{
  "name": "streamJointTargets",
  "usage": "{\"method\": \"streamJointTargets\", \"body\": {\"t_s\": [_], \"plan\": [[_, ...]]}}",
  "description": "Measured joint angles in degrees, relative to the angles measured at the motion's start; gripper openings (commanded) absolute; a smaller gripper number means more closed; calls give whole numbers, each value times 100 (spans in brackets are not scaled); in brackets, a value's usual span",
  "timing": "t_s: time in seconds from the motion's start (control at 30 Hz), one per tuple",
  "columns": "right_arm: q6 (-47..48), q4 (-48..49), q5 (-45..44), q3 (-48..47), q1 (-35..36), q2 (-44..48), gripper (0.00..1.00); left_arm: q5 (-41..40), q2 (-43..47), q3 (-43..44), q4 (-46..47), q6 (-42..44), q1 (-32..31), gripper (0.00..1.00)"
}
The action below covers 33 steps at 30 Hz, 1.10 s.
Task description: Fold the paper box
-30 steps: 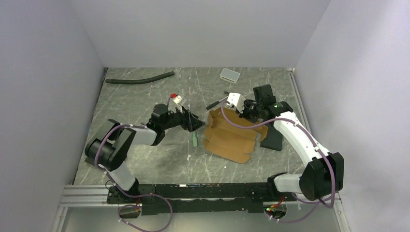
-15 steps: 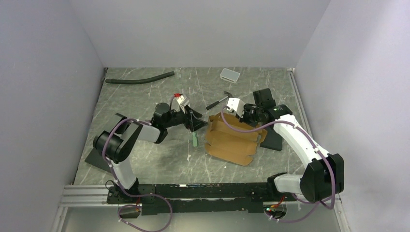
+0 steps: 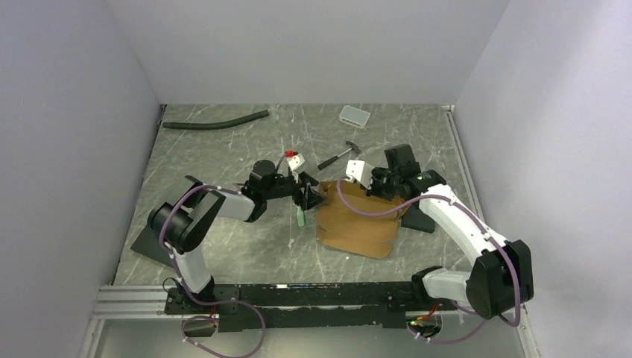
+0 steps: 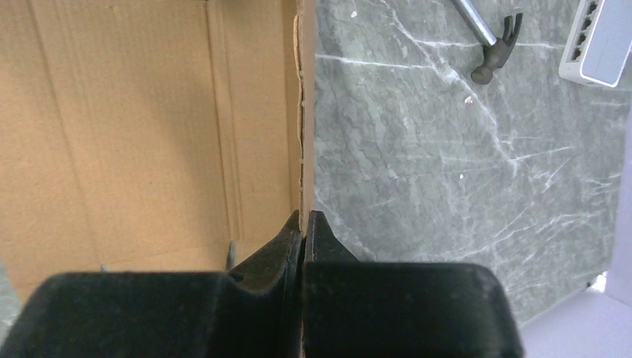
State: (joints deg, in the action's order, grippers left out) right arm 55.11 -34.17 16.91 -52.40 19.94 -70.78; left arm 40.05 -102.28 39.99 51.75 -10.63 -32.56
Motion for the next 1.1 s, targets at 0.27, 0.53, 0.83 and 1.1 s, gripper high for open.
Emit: {"method": "streamJointTargets", "body": {"t_s": [0.27,0.53,0.83,1.1], "plan": [[-24,682,-905,409,398,68,0,-98,-87,0,-20,144,-13,77],[-173,1287,-1718,662,590,127,3,-111,-96,-87,201,22,-15,78],[-251,1755,-2122,1036,758,267,2,-546,-96,-118,240,-417,-15,79],[-267,1829,-2229,1095,809,407,5,-649,-173,-118,413,-643,-15,81]]}}
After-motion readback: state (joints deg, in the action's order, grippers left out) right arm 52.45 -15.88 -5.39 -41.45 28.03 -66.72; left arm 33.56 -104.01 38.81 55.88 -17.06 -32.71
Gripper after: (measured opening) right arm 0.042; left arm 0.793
